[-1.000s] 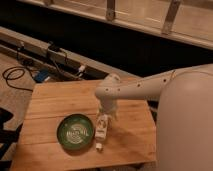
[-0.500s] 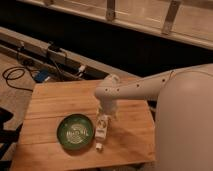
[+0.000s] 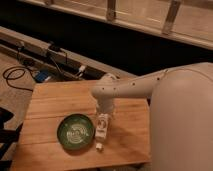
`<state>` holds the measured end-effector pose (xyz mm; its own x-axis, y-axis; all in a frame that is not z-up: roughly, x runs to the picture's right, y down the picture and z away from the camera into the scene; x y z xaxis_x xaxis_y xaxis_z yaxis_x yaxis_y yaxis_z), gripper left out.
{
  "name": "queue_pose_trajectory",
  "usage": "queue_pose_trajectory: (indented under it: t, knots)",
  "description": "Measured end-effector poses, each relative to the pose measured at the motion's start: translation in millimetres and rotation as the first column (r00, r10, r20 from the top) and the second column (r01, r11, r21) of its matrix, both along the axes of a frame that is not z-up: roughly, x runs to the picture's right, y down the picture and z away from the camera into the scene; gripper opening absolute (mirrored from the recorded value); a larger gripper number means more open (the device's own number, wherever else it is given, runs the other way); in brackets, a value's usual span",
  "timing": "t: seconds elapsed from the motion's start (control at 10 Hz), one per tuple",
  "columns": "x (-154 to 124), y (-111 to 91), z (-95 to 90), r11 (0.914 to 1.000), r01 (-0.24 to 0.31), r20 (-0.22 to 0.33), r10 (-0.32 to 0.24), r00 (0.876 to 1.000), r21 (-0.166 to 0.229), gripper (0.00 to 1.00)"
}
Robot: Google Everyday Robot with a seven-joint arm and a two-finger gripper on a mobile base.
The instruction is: Place the bottle in the ceramic bowl
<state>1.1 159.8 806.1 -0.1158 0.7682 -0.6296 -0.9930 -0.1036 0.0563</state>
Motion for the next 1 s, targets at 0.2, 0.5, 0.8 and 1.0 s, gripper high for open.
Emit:
queue_pose_trajectory:
  t: [0.2, 0.5, 0.8, 1.0]
  knots:
    - [5, 2, 1.9, 0.9999, -0.010, -0.001, 0.010, 1.000, -0.002, 0.65]
    - [2, 10, 9.0, 0.9996, -0.014, 0.012, 0.014, 1.000, -0.023, 0.65]
    - [0, 23, 22.3, 0.9977, -0.034, 0.032, 0.036, 0.999, -0.059, 0.65]
    - [-6, 35, 34.3, 0.9950, -0.039, 0.044, 0.043, 0.998, -0.092, 0.65]
